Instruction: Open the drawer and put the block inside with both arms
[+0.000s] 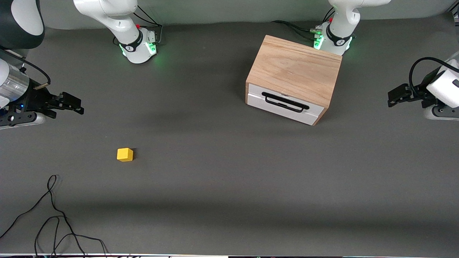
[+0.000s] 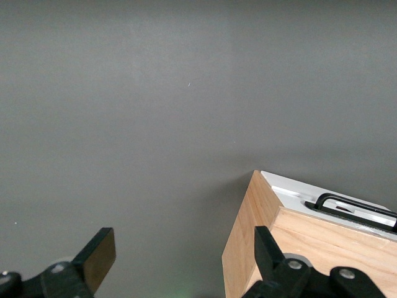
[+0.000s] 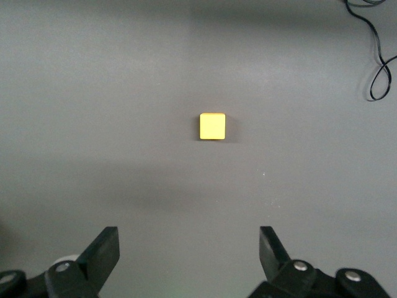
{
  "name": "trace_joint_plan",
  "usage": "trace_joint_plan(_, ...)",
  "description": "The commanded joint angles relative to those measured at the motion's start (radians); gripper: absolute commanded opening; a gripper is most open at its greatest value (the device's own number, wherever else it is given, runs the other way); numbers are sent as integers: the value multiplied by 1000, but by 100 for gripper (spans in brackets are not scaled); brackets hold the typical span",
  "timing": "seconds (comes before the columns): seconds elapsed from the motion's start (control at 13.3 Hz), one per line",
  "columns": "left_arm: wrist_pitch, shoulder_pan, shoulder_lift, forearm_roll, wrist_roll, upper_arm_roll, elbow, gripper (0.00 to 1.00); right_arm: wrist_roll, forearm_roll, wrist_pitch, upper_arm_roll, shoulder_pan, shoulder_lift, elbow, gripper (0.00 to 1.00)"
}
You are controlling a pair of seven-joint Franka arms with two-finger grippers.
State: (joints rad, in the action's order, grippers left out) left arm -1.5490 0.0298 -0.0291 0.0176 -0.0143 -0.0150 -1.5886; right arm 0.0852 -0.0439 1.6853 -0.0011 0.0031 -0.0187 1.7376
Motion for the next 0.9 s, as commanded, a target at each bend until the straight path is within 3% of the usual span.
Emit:
trace_joint_plan(0.0,0,10,12,-1,-1,6,-13,100,8,-8,-24,1,-6,13,-30,100)
trace_joint_plan(0.83,4,9,8,1,-1,6,-14,100,10,-1,-18,0,-5,29,-30,100)
